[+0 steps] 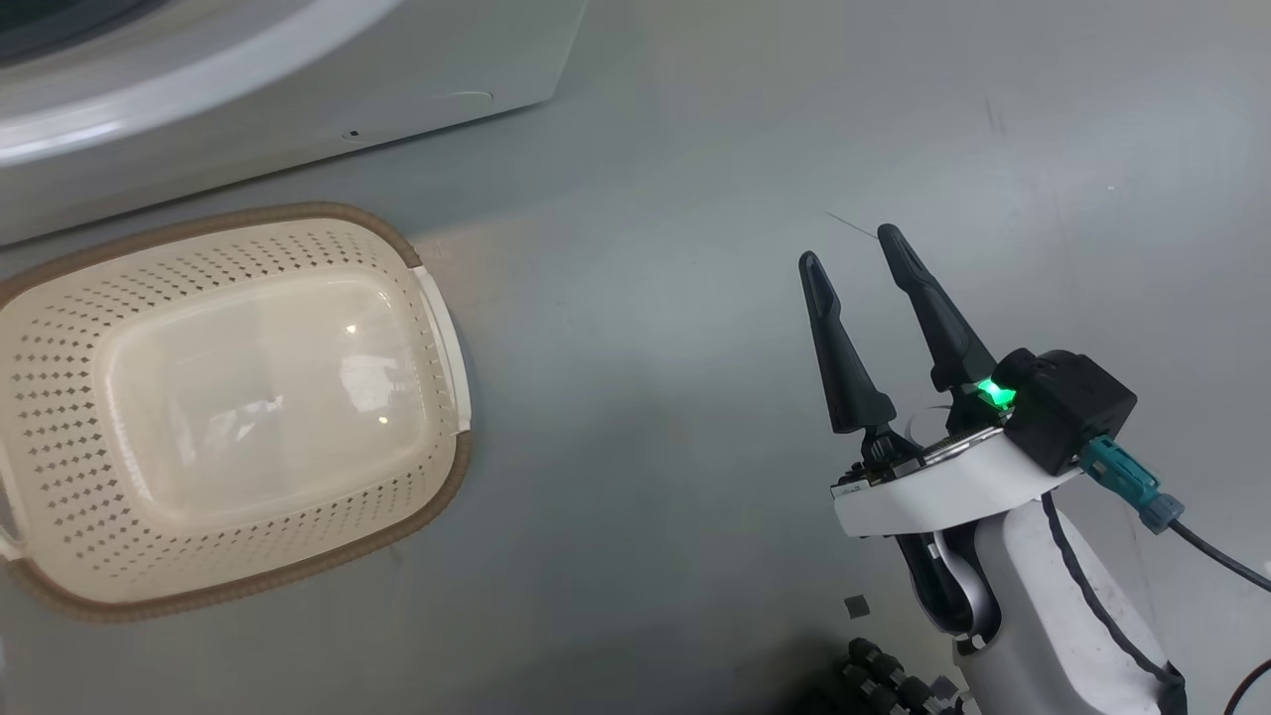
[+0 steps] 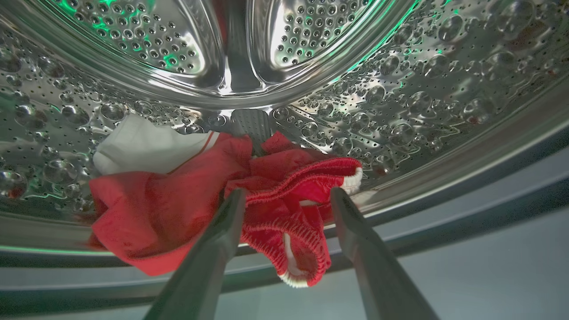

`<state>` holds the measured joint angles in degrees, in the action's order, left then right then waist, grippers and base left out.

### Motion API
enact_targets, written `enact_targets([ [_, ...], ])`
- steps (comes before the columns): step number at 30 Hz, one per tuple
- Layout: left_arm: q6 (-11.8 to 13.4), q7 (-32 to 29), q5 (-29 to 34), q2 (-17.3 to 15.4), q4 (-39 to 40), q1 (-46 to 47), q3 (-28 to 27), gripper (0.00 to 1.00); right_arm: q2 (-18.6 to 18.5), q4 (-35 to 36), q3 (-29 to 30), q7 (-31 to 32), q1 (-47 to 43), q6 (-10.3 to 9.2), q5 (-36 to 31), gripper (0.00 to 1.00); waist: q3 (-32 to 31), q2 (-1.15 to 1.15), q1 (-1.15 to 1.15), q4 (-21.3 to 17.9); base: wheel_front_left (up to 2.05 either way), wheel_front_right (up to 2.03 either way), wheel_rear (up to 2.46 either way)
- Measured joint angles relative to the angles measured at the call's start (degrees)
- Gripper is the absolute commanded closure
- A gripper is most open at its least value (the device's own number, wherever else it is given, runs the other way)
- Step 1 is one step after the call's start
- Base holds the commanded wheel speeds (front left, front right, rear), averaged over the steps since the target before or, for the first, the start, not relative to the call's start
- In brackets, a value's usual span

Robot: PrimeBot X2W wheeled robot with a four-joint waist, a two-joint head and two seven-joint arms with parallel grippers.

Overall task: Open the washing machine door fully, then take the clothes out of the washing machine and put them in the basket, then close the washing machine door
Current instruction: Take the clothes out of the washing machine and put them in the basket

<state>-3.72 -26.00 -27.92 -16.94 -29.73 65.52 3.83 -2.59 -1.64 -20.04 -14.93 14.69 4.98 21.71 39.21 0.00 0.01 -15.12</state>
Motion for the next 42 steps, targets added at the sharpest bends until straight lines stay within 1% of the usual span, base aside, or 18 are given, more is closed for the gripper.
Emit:
enact_targets([
  [8, 1.2, -2.8, -1.3, -1.3, -2.7, 3.3, -1.3, 0.00, 0.0, 0.0, -0.6, 0.0, 1.4, 0.00, 0.8, 0.00, 2.3, 0.00, 0.00, -2.0, 0.00, 0.00, 0.00],
  [15, 1.9, -5.4, -0.7, -2.3, -6.2, 3.6, -0.3, 0.00, 0.0, -0.6, -0.6, 0.0, 2.2, 0.01, 1.5, 0.00, 3.5, 0.00, 0.00, -3.0, 0.00, 0.00, 0.00],
  [18, 2.0, -5.8, -0.7, -2.4, -7.0, 3.8, -0.1, 0.00, 0.0, -0.6, -0.7, 0.0, 2.7, 0.01, 2.0, 0.00, 3.8, 0.00, 0.00, -3.1, 0.00, 0.00, 0.00],
  [22, 3.0, -7.4, -0.7, -2.4, -8.4, 4.7, -0.2, 0.00, 0.0, -0.6, -0.8, 0.0, 2.9, 0.02, 2.0, 0.00, 4.0, 0.00, 0.00, -3.2, 0.00, 0.00, 0.00],
  [30, 3.4, -9.7, -0.9, -2.3, -10.0, 6.7, -0.3, 0.00, 0.0, -0.8, -0.9, 0.0, 4.0, 0.25, 2.5, 0.00, 4.4, 0.00, 0.00, -3.4, 0.00, 0.00, 0.00],
  [31, 3.4, -9.8, -0.9, -2.3, -10.2, 6.9, -0.3, 0.17, 0.0, -0.9, -1.0, 0.0, 4.0, 0.25, 2.5, 0.00, 4.4, 0.00, 0.00, -3.4, 0.00, 0.00, 0.00],
  [32, 3.4, -9.8, -0.9, -2.3, -10.3, 7.0, -0.3, 0.63, 0.0, -0.9, -1.0, 0.0, 4.1, 0.26, 2.5, 0.00, 4.4, 0.00, 0.00, -3.4, 0.00, 0.00, 0.00],
  [33, 3.4, -9.8, -0.9, -2.3, -10.4, 7.1, -0.2, 1.00, 0.0, -0.9, -1.0, 0.0, 4.1, 0.26, 2.5, 0.00, 4.5, 0.00, 0.00, -3.5, 0.00, 0.00, 0.00],
  [39, 3.3, -9.7, -0.9, -2.2, -10.5, 7.3, 0.2, 1.00, 0.0, -0.9, -0.7, 0.0, 4.9, 0.25, 2.5, 0.00, 4.5, 0.00, 0.00, -3.5, 0.00, 0.00, 0.00],
  [42, 2.6, -9.3, -0.8, -2.3, -10.4, 7.4, 0.8, 1.00, 0.0, -1.1, -0.5, 0.0, 4.9, 0.25, 2.2, 0.00, 4.5, 0.00, 0.00, -3.3, 0.00, 0.00, 0.00],
])
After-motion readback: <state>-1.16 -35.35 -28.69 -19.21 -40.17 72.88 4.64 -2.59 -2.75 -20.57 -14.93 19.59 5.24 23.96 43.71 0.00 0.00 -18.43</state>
